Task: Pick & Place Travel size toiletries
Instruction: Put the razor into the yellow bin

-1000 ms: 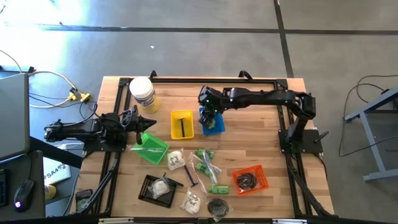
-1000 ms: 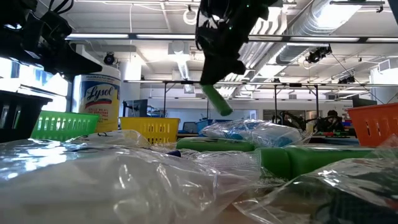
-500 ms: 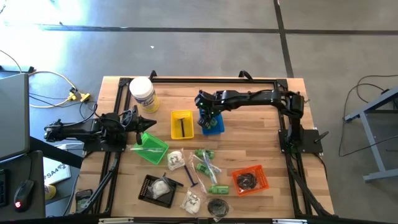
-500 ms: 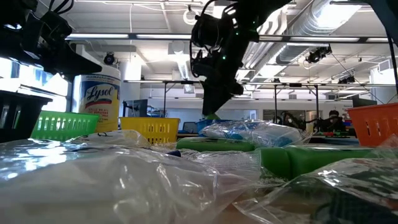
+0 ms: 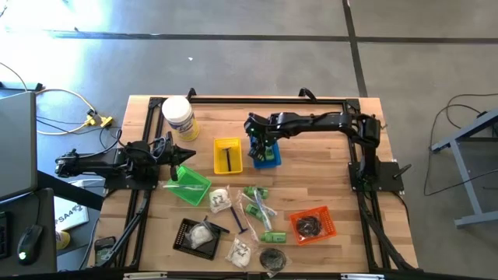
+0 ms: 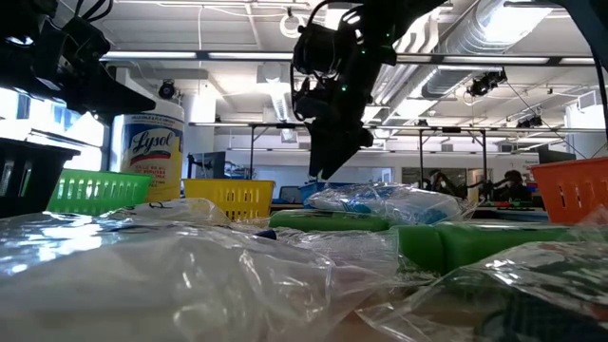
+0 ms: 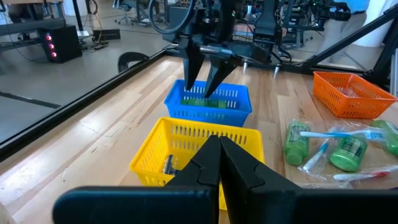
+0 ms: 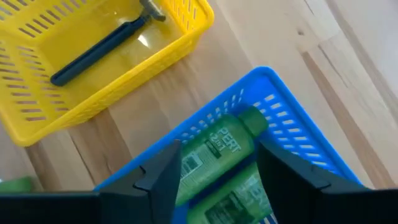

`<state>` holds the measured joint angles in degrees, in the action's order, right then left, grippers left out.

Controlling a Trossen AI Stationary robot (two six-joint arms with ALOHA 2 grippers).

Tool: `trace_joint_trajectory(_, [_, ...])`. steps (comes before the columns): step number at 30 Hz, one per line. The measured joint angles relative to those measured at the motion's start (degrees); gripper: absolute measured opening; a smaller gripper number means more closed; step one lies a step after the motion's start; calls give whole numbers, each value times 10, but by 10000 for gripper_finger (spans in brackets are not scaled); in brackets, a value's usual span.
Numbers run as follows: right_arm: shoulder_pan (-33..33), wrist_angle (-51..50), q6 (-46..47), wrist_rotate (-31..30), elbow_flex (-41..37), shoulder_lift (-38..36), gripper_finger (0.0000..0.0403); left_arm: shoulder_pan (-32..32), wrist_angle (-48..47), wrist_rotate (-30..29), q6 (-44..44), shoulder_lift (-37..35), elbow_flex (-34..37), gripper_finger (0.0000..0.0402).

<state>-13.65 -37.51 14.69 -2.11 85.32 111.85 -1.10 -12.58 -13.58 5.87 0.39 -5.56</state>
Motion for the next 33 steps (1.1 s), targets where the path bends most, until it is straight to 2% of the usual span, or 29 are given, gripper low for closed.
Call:
trace_joint_trajectory(5, [3,-1,-27,-24,0,-11,207,0,0,0,0,0,0,0])
trace_joint_trajectory(10, [32,50,-104,-7,-1,-86,188,0,0,0,0,0,0,0])
trace_joint_trajectory(17, [77,195,-178,175,0,-265,108,0,-1,0,0,0,0,0])
trace_joint_trajectory(20, [88,202,-194,209,0,-351,70,0,-6,0,4,0,0,0])
trace_joint_trajectory(23, [110,165,-222,182,0,-435,38,0,-9,0,4,0,0,0])
trace_joint_trajectory(27, [153,112,-232,74,-11,-533,8,0,-9,0,4,0,0,0])
trace_joint_trajectory(30, [186,115,-218,11,-62,-600,5,0,-9,0,4,0,0,0])
trace_joint_trajectory(33, [213,126,-190,-5,-139,-672,5,0,-9,0,4,0,0,0])
